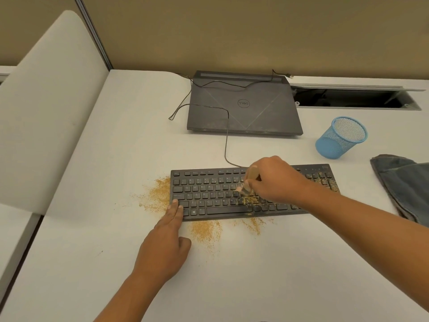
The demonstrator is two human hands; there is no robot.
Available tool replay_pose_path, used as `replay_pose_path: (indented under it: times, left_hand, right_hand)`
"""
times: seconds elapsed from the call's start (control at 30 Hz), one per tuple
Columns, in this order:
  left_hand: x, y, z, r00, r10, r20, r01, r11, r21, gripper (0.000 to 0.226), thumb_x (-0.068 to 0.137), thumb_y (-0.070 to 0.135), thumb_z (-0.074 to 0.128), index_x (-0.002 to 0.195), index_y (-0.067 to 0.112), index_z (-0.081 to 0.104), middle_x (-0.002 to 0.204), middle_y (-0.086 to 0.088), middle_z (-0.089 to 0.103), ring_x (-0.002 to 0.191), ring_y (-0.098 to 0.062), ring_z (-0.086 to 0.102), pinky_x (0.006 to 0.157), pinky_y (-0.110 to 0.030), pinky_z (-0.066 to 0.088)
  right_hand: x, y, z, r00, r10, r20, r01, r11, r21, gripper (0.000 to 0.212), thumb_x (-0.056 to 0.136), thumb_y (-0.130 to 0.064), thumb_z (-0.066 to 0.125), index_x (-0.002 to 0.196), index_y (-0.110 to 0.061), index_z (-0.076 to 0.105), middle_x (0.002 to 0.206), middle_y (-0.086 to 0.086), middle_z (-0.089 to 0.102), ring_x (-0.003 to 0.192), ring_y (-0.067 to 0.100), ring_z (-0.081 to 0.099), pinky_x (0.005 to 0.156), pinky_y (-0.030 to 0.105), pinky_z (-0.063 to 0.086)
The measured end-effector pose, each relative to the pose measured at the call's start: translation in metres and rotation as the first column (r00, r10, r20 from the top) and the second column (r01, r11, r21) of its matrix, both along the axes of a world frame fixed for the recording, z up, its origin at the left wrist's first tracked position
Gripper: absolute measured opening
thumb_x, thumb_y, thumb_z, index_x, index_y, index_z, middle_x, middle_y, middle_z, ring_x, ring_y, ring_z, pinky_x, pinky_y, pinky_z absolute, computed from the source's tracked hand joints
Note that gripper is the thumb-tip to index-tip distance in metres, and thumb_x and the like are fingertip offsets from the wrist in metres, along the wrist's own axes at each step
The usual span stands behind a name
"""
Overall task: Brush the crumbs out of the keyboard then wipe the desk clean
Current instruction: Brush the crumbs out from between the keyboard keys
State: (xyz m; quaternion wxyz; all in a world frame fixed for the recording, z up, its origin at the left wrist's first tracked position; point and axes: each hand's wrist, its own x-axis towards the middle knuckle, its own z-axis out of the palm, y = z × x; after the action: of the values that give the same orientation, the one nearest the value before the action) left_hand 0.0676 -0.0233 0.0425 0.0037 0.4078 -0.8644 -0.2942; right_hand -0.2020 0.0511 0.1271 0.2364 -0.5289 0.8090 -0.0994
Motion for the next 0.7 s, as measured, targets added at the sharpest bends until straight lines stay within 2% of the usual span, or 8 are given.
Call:
replay_pose_path:
  times: [0.07,0.17,0.3,0.4,0.53,0.6,0.7]
  left_hand:
    - [0.000,0.000,0.000,1.000,-0.001,0.004,0.001,1.000,0.001,0.070,0.094,0.022,0.047,0.156,0.024,0.015,0.157,0.021,-0.008,0.142,-0.006,0.030,0.100,-0.021,0.041]
    - [-0.001,0.000,0.000,1.000,0.000,0.004,0.000,1.000,0.003,0.070,0.094,0.021,0.047,0.156,0.023,0.015,0.156,0.021,-0.009,0.144,-0.005,0.027,0.100,-0.020,0.039]
    - [-0.001,0.000,0.000,1.000,-0.006,0.009,0.006,1.000,0.002,0.071,0.093,0.021,0.047,0.156,0.023,0.015,0.155,0.022,-0.010,0.144,-0.005,0.025,0.101,-0.021,0.039]
    - [-0.001,0.000,0.000,1.000,-0.008,0.016,0.008,1.000,0.006,0.071,0.093,0.021,0.046,0.157,0.023,0.014,0.154,0.022,-0.012,0.146,-0.004,0.020,0.104,-0.021,0.038]
    - [-0.002,0.000,0.000,1.000,-0.012,0.020,0.012,1.000,0.002,0.071,0.093,0.021,0.046,0.157,0.022,0.014,0.154,0.021,-0.012,0.146,-0.004,0.020,0.105,-0.022,0.037]
    - [-0.002,0.000,0.001,1.000,-0.011,0.025,0.011,1.000,-0.001,0.071,0.093,0.021,0.045,0.157,0.022,0.013,0.153,0.021,-0.013,0.146,-0.005,0.021,0.104,-0.022,0.038]
    - [-0.003,0.002,0.001,1.000,-0.007,0.025,0.007,1.000,0.003,0.071,0.093,0.021,0.045,0.157,0.021,0.013,0.153,0.020,-0.013,0.146,-0.006,0.022,0.105,-0.023,0.039]
  right_hand:
    - [0.000,0.001,0.001,1.000,-0.009,0.027,0.009,1.000,0.014,0.017,0.093,-0.021,0.061,0.087,-0.018,0.077,0.080,-0.006,0.071,0.063,0.006,0.059,0.051,0.017,0.036]
    - [0.001,-0.003,0.001,0.999,-0.040,-0.003,0.040,0.995,-0.092,0.019,0.094,-0.021,0.060,0.088,-0.016,0.077,0.083,-0.006,0.071,0.069,0.006,0.060,0.056,0.018,0.039]
    - [0.000,-0.006,0.003,0.997,0.073,-0.003,-0.073,0.996,0.049,0.020,0.094,-0.020,0.061,0.082,-0.015,0.076,0.089,-0.006,0.071,0.074,0.010,0.062,0.060,0.023,0.046]
    - [-0.002,-0.011,0.010,0.995,0.102,-0.009,-0.102,0.995,0.002,0.020,0.094,-0.019,0.060,0.083,-0.017,0.078,0.093,-0.009,0.073,0.077,0.007,0.062,0.064,0.025,0.048]
    - [0.006,-0.015,0.010,0.973,0.229,-0.018,-0.225,0.967,0.115,0.020,0.096,-0.019,0.059,0.092,-0.019,0.078,0.097,-0.009,0.072,0.075,0.003,0.058,0.060,0.016,0.036]
    - [0.004,-0.019,0.015,0.973,0.227,-0.043,-0.220,0.967,0.127,0.021,0.095,-0.018,0.059,0.081,-0.021,0.074,0.096,-0.006,0.072,0.077,0.008,0.060,0.061,0.020,0.039]
    - [0.005,-0.021,0.009,0.980,0.181,-0.082,-0.177,0.983,0.053,0.032,0.095,-0.022,0.058,0.063,-0.026,0.056,0.091,-0.002,0.072,0.075,0.014,0.061,0.060,0.025,0.042]
